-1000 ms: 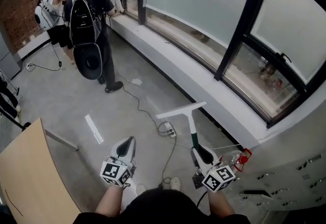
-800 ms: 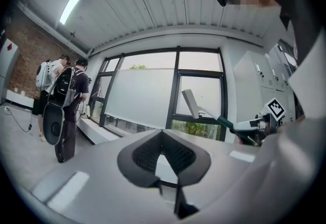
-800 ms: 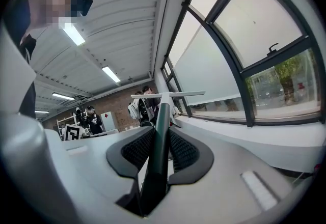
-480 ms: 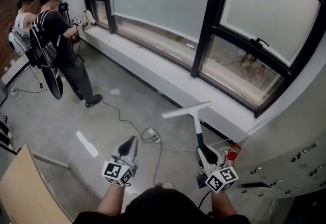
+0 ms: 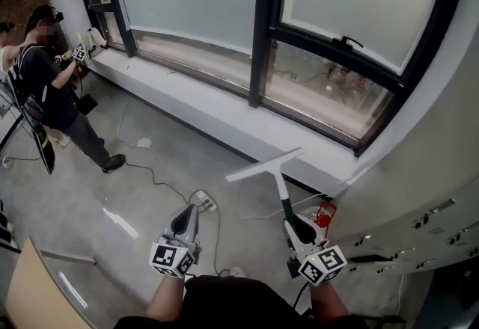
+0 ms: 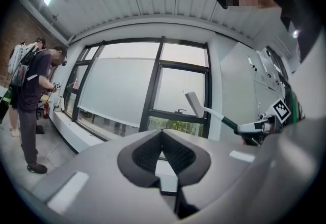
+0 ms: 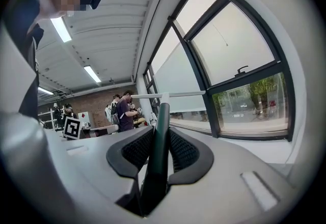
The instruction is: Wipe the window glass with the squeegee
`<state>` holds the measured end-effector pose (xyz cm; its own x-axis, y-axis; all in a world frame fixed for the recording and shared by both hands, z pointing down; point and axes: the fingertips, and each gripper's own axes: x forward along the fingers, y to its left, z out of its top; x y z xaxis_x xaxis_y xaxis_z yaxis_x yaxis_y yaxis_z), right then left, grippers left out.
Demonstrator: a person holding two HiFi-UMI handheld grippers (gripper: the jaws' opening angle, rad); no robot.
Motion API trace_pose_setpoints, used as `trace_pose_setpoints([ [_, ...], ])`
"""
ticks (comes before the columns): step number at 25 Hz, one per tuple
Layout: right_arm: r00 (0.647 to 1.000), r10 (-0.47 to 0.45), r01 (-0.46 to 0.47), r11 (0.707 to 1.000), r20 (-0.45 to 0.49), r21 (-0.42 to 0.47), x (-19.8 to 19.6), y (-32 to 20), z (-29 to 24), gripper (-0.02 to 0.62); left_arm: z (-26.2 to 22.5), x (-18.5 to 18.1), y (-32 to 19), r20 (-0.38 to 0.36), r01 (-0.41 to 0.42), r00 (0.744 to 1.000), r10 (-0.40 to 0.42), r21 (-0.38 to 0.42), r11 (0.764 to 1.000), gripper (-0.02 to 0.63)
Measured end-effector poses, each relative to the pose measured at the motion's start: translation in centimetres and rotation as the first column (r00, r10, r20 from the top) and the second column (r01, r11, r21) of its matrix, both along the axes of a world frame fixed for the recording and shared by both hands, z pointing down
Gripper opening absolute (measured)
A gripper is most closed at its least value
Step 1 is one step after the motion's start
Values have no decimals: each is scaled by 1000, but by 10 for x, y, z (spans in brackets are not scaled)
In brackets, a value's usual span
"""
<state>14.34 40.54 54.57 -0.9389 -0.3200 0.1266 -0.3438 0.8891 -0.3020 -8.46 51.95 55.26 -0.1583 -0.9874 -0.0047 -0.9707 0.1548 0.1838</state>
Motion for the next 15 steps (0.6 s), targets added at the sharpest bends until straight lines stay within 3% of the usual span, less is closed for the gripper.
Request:
trace_pose_setpoints([
  [6,999,52,-52,998,-5,-19,12,-14,9,97,5,10,-17,21,-52,998,53,-35,998,-2],
  [15,989,145,-146,989,-18,-28,-44,-14,2,97,2,-62,-27,-3,-104,995,104,13,995,-2],
])
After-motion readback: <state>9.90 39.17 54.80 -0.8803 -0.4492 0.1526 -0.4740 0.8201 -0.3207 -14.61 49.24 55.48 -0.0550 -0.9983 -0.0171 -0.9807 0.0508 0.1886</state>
